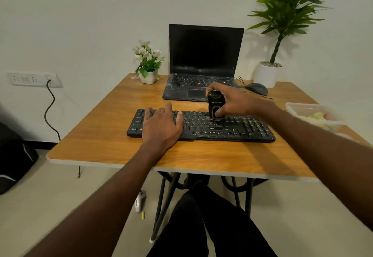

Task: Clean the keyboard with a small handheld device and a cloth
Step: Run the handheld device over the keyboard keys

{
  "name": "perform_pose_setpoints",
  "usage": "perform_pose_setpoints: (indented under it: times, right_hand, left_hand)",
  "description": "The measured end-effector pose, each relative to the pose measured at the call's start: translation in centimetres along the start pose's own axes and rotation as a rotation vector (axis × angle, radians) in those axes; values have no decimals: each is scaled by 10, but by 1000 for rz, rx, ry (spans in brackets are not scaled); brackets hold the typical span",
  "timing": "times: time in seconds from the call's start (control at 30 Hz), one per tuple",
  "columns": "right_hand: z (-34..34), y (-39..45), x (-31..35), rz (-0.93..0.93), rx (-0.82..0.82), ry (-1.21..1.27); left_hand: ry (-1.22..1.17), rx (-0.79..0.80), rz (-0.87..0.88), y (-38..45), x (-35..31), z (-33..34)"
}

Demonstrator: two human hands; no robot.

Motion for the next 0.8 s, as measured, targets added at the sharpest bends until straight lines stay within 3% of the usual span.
perform_pose_setpoints:
  times: [0.07,0.13,0.23,0.37,0.5,0.63,0.8]
  right_hand:
    - [-8,5,3,12,117,-109]
    - [-16,9,7,25,93,-171]
    - [-7,9,11,19,-15,-105]
    - [0,7,14,32,106,-34]
    - [-3,0,8,69,97,45]
    - [-7,-9,5,67,149,-45]
    - [-8,-13,4,74,-99,29]
  left_hand:
    - [2,-1,-3,0,1,0]
    - [3,-1,-3,0,1,0]
    - [2,-5,0,0,1,0]
    - [5,-7,1,1,3,1]
    - [9,-7,-3,0,2,1]
    - [8,-10,-1,0,3,1]
    - [18,-15,8,0,3,0]
Point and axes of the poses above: each hand's wrist, its own y-axis towards the middle knuckle, its own z-axis out of the palm, x = y × z, the point moved 6 cm from there along y, towards the middle knuckle, and after that the axes turned 11 degrees about -y, right-handed, at the moved point
